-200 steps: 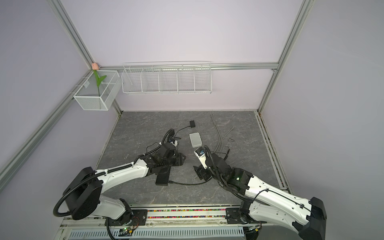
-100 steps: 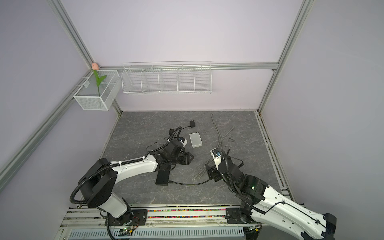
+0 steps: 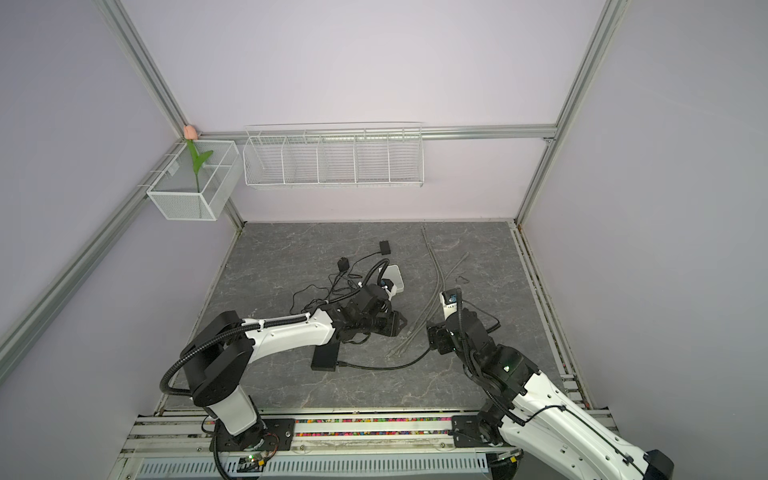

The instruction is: Insert the plug into the switch port

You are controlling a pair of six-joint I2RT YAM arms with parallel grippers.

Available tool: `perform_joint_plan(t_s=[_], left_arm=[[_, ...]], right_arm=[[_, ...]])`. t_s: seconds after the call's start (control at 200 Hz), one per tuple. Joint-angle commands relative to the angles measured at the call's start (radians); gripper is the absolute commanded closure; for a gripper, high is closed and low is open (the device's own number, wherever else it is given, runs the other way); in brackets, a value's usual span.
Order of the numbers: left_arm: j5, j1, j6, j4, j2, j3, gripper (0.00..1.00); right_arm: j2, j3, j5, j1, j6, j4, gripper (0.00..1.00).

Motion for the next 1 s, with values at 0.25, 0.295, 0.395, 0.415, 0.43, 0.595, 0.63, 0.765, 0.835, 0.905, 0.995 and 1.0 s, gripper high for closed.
perform_joint_plan(t_s=[0.25, 0.295, 0.395, 0.415, 0.43, 0.595, 0.63, 0.765, 0.835, 0.905, 0.995, 1.0], left_arm=[[-0.072, -0.023, 0.038, -0.181, 0.082, 0.077, 0.53], [-0.08, -0.035, 0.043, -0.198, 0.089, 0.084, 0.53], [-0.084, -0.057, 0.041, -0.205, 0.095, 0.084, 0.54], [-0.085, -0.06, 0.04, -0.205, 0.096, 0.084, 0.54], [-0.084, -0.062, 0.039, -0.206, 0.099, 0.084, 0.54], [-0.097, -0.077, 0.045, -0.232, 0.13, 0.103, 0.56], [-0.102, -0.081, 0.048, -0.239, 0.135, 0.107, 0.57], [-0.12, -0.095, 0.061, -0.279, 0.159, 0.138, 0.62], [-0.14, -0.099, 0.068, -0.306, 0.173, 0.152, 0.65], [-0.156, -0.099, 0.078, -0.332, 0.189, 0.167, 0.68], [-0.161, -0.099, 0.09, -0.363, 0.204, 0.183, 0.69], [-0.161, -0.099, 0.09, -0.364, 0.204, 0.183, 0.69]], right_arm=[[0.047, -0.043, -0.102, -0.055, 0.031, 0.075, 0.14], [0.044, -0.046, -0.101, -0.056, 0.028, 0.075, 0.14], [0.045, -0.05, -0.099, -0.058, 0.022, 0.078, 0.14], [0.045, -0.048, -0.1, -0.059, 0.021, 0.079, 0.14], [0.045, -0.05, -0.101, -0.059, 0.02, 0.082, 0.14], [0.06, -0.049, -0.119, -0.062, 0.017, 0.097, 0.15], [0.061, -0.047, -0.119, -0.062, 0.015, 0.097, 0.15], [0.055, -0.048, -0.117, -0.064, 0.012, 0.097, 0.15], [0.051, -0.051, -0.115, -0.062, 0.012, 0.1, 0.15], [0.05, -0.052, -0.117, -0.062, 0.012, 0.104, 0.15], [0.054, -0.051, -0.122, -0.064, 0.009, 0.106, 0.15], [0.053, -0.051, -0.123, -0.064, 0.01, 0.106, 0.15]])
